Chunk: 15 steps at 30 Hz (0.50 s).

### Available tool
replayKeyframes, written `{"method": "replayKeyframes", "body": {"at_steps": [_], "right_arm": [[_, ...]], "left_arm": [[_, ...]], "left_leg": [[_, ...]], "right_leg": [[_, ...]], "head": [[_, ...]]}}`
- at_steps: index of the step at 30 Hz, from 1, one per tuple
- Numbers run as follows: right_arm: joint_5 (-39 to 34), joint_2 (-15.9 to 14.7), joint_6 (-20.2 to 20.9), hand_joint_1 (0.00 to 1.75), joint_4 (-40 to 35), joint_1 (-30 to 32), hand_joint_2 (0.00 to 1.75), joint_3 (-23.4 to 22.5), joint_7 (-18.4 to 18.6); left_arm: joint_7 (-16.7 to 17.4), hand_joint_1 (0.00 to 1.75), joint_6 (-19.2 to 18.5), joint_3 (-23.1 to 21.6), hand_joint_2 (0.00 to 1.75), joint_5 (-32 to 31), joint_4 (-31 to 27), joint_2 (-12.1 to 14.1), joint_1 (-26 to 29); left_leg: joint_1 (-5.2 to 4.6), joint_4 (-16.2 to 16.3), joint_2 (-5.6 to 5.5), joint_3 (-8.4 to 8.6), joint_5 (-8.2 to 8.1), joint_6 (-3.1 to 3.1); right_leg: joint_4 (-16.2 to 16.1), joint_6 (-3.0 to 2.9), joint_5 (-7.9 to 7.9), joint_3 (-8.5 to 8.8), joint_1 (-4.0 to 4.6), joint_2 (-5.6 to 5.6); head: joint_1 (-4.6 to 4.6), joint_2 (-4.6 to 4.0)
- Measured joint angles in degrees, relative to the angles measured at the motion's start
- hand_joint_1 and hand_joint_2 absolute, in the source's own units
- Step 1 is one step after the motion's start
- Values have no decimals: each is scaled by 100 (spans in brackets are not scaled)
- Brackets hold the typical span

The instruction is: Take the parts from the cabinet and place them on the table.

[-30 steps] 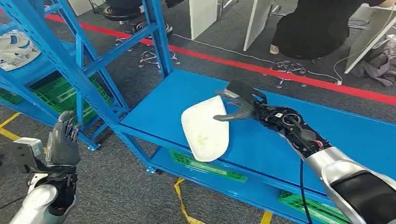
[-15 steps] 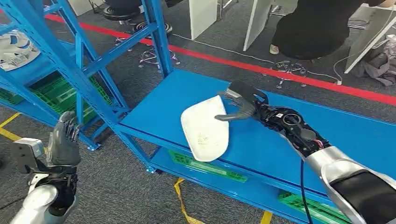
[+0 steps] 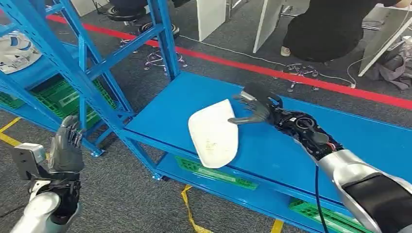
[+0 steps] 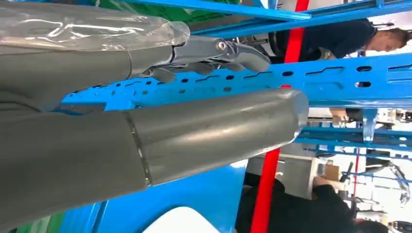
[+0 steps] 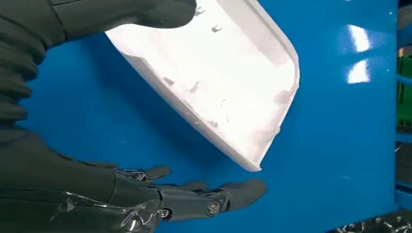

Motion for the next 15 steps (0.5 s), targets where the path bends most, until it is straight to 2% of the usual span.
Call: {"method": "replayKeyframes", "body": {"at_steps": [10, 15], "right_arm": [[-129, 129, -4, 0, 494, -129, 175, -7, -439], [-195, 188, 2, 0, 664, -179, 175, -7, -492]], "left_arm": [[-39, 0, 13, 0, 0, 4, 2, -2, 1], [-44, 0, 11, 0, 0, 9, 2, -4, 1]], "left_leg": [[0, 0, 1, 0, 0, 0], [0, 0, 1, 0, 0, 0]], "right_leg": [[0, 0, 0, 0, 0, 1], [0, 0, 0, 0, 0, 0]], "head": [[0, 0], [0, 0]]}}
